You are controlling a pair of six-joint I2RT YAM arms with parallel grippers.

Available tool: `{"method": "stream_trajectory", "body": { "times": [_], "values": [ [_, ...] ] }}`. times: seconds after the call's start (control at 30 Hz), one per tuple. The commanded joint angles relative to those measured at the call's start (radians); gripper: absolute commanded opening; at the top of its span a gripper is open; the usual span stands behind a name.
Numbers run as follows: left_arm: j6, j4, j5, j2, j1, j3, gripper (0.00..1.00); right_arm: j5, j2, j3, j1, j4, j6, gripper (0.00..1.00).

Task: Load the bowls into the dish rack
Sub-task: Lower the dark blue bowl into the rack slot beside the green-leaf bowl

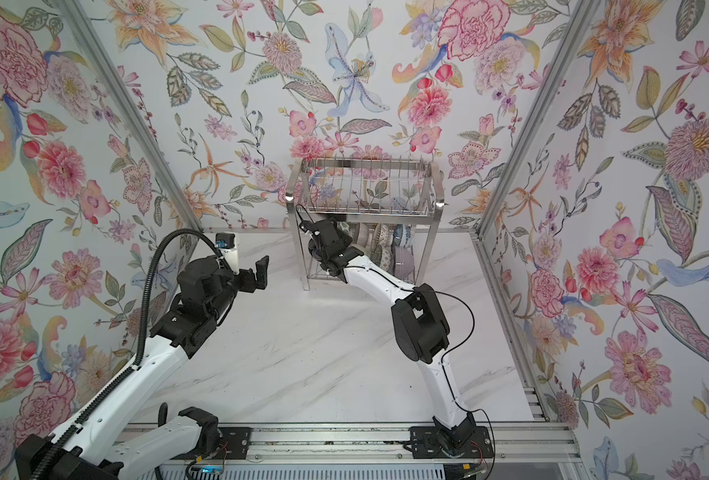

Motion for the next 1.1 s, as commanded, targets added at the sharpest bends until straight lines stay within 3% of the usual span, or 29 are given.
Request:
{"method": "stream_trajectory", "body": {
  "times": [0.0,0.6,1.07],
  "values": [
    [-0.011,-0.007,0.002,-0.015,0.01,-0.011,0.99,0.034,0.013,0.052,-0.009,0.059,-0.019,0.0],
    [-0.016,-0.003,0.006,-0.012,0.01,-0.017,0.99,0.11,0.105,0.13,-0.01,0.088,-0.139,0.0],
    [-0.021,0.009,0.011,-0.015,0.01,-0.033,0.99,0.146,0.105,0.094,-0.015,0.133,-0.223,0.0]
  ]
}}
